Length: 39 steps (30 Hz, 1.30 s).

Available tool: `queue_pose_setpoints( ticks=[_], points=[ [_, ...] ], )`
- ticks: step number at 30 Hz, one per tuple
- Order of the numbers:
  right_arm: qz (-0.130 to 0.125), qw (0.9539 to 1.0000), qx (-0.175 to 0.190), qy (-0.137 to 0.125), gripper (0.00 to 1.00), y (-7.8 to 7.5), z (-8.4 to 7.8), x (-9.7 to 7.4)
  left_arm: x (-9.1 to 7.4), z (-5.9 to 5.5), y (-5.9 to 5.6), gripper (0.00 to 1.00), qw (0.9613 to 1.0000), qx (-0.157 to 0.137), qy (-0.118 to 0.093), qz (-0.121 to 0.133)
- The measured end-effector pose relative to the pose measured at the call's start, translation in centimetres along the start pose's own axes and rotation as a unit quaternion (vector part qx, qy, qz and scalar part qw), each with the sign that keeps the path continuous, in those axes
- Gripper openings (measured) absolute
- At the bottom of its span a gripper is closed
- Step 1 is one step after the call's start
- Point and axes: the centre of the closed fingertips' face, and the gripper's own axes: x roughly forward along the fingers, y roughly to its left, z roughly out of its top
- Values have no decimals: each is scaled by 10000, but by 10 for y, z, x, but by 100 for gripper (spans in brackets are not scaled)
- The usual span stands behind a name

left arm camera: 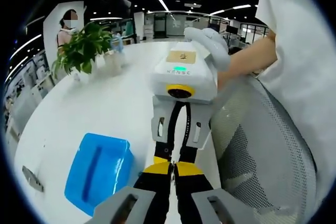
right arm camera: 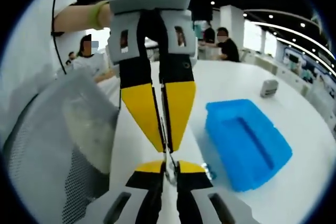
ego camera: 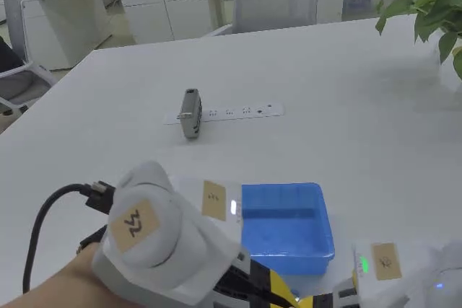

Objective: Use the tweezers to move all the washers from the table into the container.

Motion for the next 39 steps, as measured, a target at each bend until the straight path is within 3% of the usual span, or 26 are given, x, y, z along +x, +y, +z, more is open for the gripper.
queue_pose_setpoints(
  ticks=[1,2,5,6,9,12,13,14,15,16,17,19,20,21,22,23,24,25,26,28,32,35,39],
  points=[
    [18,10000,20,-18,4,-1,0,0,0,-1,1,0,10000,-32,-9,52],
    [29,10000,24,-20,4,-2,0,-1,0,0,5,0,9992,-298,-135,246],
    [-58,9993,362,-45,3,-8,-1,-3,-7,7,8,7,9930,-809,-648,569],
    [-69,9987,491,-102,3,-9,-1,-3,-13,7,9,10,9882,-1026,-847,755],
    [-179,9952,913,-299,2,-13,-1,-4,-32,0,9,20,9757,-1377,-1126,1283],
    [-322,9887,1389,-470,2,-19,-2,-8,-54,-13,7,27,9537,-1943,-1438,1790],
    [-331,9865,1510,-533,2,-19,-2,-9,-64,-19,6,29,9416,-2186,-1595,2002],
    [-276,9822,1741,-645,2,-19,0,-11,-70,-23,5,31,9337,-2324,-1698,2129],
    [-279,9794,1861,-732,3,-20,2,-13,-80,-31,4,32,9215,-2520,-1805,2340],
    [-286,9761,1981,-843,3,-22,5,-16,-86,-36,4,34,9129,-2626,-1871,2501],
    [-290,9744,2043,-891,3,-23,6,-18,-94,-43,3,35,9019,-2736,-1961,2708],
    [-318,9733,2080,-916,3,-25,7,-23,-102,-54,1,40,8856,-2956,-2038,2945],
    [-325,9727,2103,-924,3,-26,8,-25,-109,-60,1,43,8722,-3111,-2117,3124],
    [-346,9722,2120,-935,3,-27,9,-27,-113,-64,1,45,8631,-3203,-2196,3229],
    [-376,9714,2143,-953,3,-29,11,-29,-117,-70,-1,46,8503,-3365,-2264,3354],
    [-382,9711,2150,-960,3,-30,12,-31,-119,-72,-1,47,8460,-3424,-2285,3390],
    [-402,9708,2158,-970,3,-32,13,-32,-123,-77,-2,48,8320,-3583,-2391,3495],
    [-438,9704,2162,-985,3,-34,15,-35,-125,-80,-2,48,8243,-3650,-2445,3571],
    [-459,9707,2140,-993,3,-36,17,-38,-130,-84,-1,50,8121,-3712,-2542,3716],
    [-542,9708,2098,-1027,3,-40,23,-42,-133,-87,0,54,7979,-3772,-2610,3912],
    [-721,9688,2041,-1203,3,-53,36,-53,-132,-89,4,61,7884,-3635,-2624,4213],
    [-948,9666,1967,-1341,3,-67,45,-60,-132,-88,5,66,7892,-3570,-2613,4259],
    [-1202,9644,1916,-1373,3,-84,49,-63,-137,-85,7,75,7818,-3516,-2789,4327]
  ],
)
